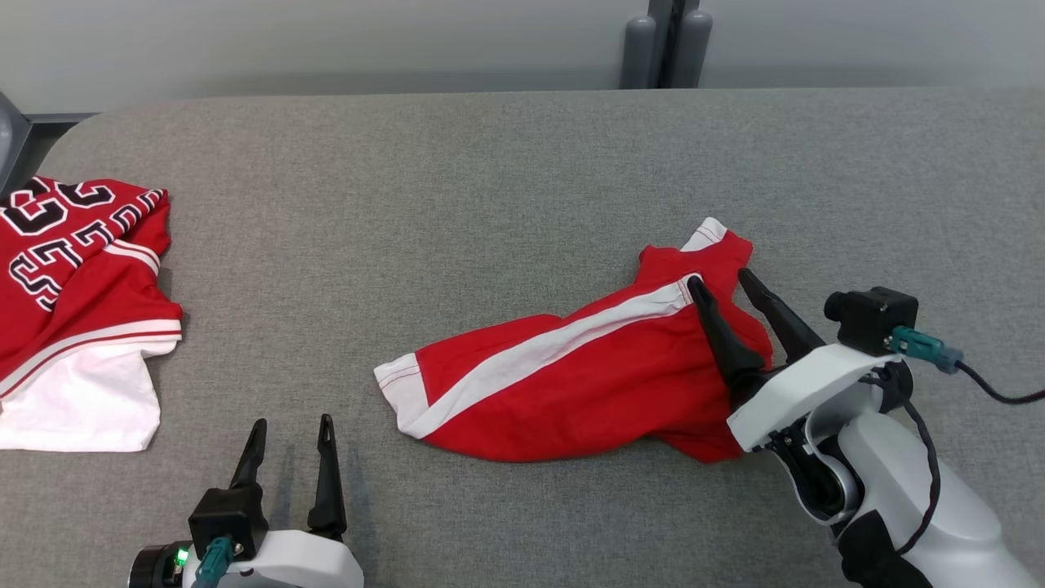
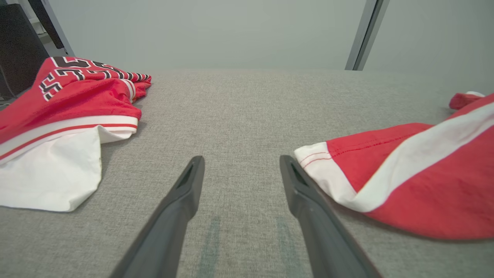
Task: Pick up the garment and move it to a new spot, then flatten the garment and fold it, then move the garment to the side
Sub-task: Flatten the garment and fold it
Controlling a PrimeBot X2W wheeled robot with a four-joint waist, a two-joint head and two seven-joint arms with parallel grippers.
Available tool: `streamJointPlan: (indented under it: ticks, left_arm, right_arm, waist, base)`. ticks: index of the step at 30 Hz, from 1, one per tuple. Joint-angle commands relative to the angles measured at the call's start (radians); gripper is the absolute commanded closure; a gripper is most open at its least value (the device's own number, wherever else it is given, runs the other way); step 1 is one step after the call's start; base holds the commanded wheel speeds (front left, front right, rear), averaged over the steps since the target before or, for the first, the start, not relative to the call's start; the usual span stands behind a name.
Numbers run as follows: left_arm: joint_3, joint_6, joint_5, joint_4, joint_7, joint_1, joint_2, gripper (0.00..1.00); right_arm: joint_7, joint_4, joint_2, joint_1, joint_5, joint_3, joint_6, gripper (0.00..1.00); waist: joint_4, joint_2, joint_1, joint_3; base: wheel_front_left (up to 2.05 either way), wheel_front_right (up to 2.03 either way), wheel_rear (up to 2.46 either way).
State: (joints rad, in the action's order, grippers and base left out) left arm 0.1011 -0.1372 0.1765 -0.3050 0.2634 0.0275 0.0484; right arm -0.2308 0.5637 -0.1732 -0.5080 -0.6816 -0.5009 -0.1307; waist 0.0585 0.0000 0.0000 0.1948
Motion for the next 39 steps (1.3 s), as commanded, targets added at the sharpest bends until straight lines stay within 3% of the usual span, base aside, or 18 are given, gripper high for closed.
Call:
streamJointPlan:
  ticks: [1, 6, 10, 21, 25, 27, 28, 29, 34, 39]
  left_arm:
    - [0.003, -0.003, 0.008, -0.001, 0.002, 0.020, 0.004, 0.00]
    - [0.018, -0.009, 0.020, -0.004, 0.002, 0.024, 0.004, 0.00]
    - [0.023, -0.015, 0.026, -0.002, 0.002, 0.015, 0.004, 0.00]
    - [0.037, -0.008, 0.021, -0.001, 0.002, 0.015, 0.004, 0.00]
    - [0.042, -0.006, 0.021, -0.002, 0.002, 0.012, 0.004, 0.00]
    - [0.042, -0.007, 0.021, -0.003, 0.002, 0.006, 0.004, 0.00]
    - [0.041, -0.007, 0.020, -0.004, 0.002, 0.003, 0.004, 0.00]
    - [0.040, -0.007, 0.020, -0.005, 0.002, 0.001, 0.004, 0.00]
    - [0.046, 0.006, 0.033, -0.019, 0.002, -0.005, 0.004, 0.00]
    - [0.058, 0.025, 0.050, -0.043, 0.002, 0.031, 0.004, 0.00]
  right_arm:
    - [0.013, 0.013, -0.012, -0.021, -0.032, -0.015, 0.000, 0.00]
    - [0.057, 0.047, -0.047, -0.078, -0.121, -0.108, 0.000, 0.00]
    - [0.060, 0.059, -0.063, -0.086, -0.188, -0.155, 0.000, 0.14]
    - [0.021, 0.090, -0.087, -0.121, -0.302, -0.250, 0.000, 0.30]
    - [0.009, 0.102, -0.090, -0.139, -0.327, -0.277, 0.000, 0.60]
    - [-0.001, 0.104, -0.095, -0.143, -0.335, -0.286, 0.000, 0.81]
    - [-0.006, 0.103, -0.095, -0.142, -0.343, -0.289, 0.000, 0.96]
    - [-0.011, 0.101, -0.098, -0.141, -0.346, -0.294, 0.000, 1.00]
    - [-0.029, 0.077, -0.119, -0.109, -0.383, -0.281, 0.000, 1.00]
    - [-0.036, 0.010, -0.185, -0.042, -0.384, -0.272, 0.000, 1.00]
  waist:
    - [0.005, 0.0000, 0.0000, 0.004]
    - [0.017, 0.0000, 0.0000, 0.009]
    - [0.022, 0.0000, 0.0000, 0.007]
    - [0.030, 0.0000, 0.0000, 0.005]
    - [0.039, 0.0000, 0.0000, 0.003]
    - [0.040, 0.0000, 0.0000, 0.000]
    - [0.040, 0.0000, 0.0000, -0.002]
    - [0.039, 0.0000, 0.0000, -0.004]
    - [0.018, 0.0000, 0.0000, -0.023]
    - [-0.022, 0.0000, 0.0000, -0.037]
  base:
    - [0.00, 0.00, 0.00]
    - [0.00, 0.00, 0.00]
    - [0.00, 0.00, 0.00]
    - [0.00, 0.00, 0.00]
    - [0.00, 0.00, 0.00]
    - [0.00, 0.00, 0.00]
    - [0.00, 0.00, 0.00]
    - [0.00, 0.00, 0.00]
    - [0.00, 0.00, 0.00]
    - [0.00, 0.00, 0.00]
